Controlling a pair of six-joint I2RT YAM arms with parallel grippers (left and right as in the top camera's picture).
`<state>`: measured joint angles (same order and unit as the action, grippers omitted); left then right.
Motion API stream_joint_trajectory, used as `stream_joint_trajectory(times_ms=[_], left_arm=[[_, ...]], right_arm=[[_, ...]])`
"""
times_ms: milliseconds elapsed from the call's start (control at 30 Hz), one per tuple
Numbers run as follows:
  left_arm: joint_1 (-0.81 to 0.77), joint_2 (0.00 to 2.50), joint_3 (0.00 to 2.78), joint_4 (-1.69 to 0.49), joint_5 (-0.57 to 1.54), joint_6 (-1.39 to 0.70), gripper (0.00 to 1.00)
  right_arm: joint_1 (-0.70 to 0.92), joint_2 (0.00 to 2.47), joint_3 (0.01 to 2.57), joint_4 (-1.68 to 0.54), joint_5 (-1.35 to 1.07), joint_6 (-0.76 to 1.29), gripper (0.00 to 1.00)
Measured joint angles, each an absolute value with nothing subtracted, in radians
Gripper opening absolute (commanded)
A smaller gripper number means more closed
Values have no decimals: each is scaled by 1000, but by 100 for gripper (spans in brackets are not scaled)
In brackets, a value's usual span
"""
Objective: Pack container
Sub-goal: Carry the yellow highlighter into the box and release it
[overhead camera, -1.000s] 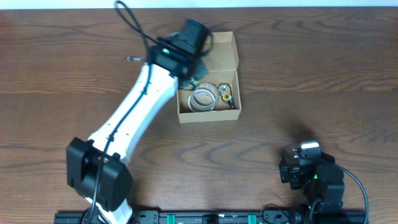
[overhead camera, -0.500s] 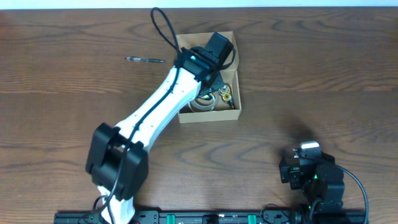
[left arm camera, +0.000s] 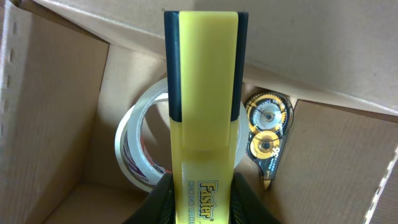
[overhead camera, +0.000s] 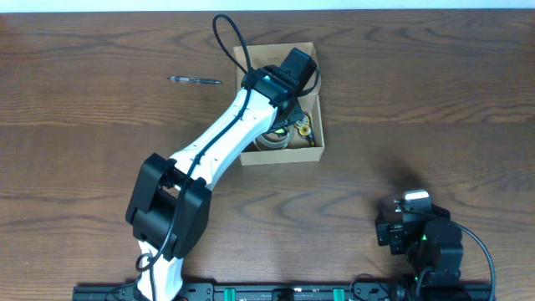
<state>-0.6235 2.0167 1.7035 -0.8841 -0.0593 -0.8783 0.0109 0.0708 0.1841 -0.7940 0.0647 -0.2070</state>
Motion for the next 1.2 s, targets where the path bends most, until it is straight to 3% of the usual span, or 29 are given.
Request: stream_joint_trajectory(times_ms=[267, 433, 533, 1133, 1200], left_arm=[[-626, 2069, 1703, -881, -52, -893, 14], [-626, 2079, 1703, -882, -52, -894, 29], [-626, 2080, 1703, -881, -51, -893, 43], [-627, 2079, 1703, -828, -49, -920, 44], [-627, 2069, 1703, -807, -55, -922, 49]], right_arm=[[11, 71, 184, -794, 65, -207, 99], [11, 71, 184, -794, 65, -207, 99], [11, 71, 184, -794, 65, -207, 99], [11, 71, 184, -794, 65, -207, 99], [11, 71, 184, -794, 65, -207, 99]])
